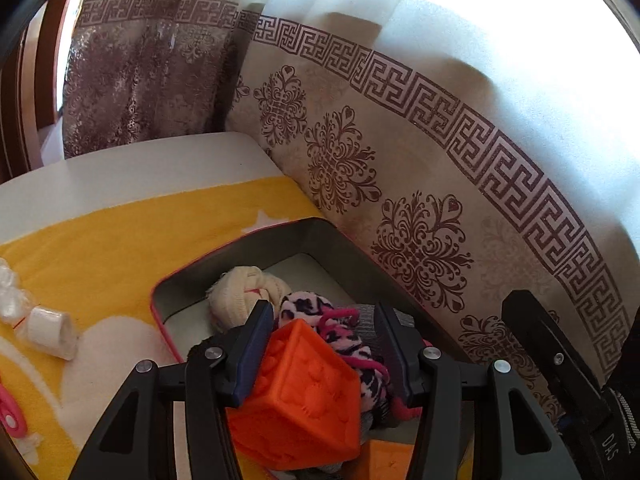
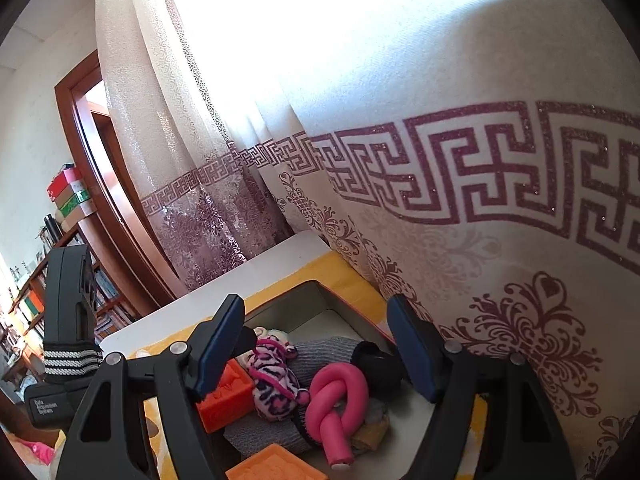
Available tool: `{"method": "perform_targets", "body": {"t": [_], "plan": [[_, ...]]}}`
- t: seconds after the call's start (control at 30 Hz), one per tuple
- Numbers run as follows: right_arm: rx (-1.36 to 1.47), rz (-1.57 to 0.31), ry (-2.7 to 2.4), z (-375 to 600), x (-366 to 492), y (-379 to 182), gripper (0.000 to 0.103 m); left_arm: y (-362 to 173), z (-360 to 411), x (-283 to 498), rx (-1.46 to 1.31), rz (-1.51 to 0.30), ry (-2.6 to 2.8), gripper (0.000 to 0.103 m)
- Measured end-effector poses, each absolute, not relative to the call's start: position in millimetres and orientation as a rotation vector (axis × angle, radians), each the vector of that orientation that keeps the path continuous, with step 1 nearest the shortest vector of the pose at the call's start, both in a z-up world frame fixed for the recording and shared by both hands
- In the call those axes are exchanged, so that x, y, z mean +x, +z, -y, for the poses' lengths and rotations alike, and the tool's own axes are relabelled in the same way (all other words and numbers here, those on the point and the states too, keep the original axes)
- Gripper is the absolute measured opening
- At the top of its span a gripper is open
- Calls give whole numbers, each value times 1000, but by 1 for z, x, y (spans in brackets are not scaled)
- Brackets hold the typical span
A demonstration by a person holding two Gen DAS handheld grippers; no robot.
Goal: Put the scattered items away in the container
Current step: 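Carry the plush and orange cube into the red tin and open both tools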
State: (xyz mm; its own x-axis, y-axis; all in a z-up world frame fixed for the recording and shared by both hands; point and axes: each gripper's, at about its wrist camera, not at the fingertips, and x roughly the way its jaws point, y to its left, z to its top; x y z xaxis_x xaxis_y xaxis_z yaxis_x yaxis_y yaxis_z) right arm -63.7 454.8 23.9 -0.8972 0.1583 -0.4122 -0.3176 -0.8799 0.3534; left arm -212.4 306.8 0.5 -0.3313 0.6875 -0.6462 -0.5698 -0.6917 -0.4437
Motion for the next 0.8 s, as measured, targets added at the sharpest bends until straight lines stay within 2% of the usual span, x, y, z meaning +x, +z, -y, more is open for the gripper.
{"method": "perform_targets", "body": {"t": [0.07, 0.17, 0.33, 0.53, 0.8], "plan": [[-553, -606, 2769, -453, -64, 24, 77, 6, -299, -214, -1071, 235, 2054, 54], [-558, -603, 2773, -451, -64, 24, 77, 20, -287, -214, -1045, 229, 2102, 54], [-557, -607, 2775, -450, -65, 24, 77, 33, -267, -204, -1039, 93, 2233, 54], [-583, -644, 2765, -453, -63, 24, 77, 22, -239, -188, -1061, -55, 2315, 54], [-587, -637, 2764, -449, -63, 26, 77, 6, -259, -190, -1078, -155, 2319, 54]]}}
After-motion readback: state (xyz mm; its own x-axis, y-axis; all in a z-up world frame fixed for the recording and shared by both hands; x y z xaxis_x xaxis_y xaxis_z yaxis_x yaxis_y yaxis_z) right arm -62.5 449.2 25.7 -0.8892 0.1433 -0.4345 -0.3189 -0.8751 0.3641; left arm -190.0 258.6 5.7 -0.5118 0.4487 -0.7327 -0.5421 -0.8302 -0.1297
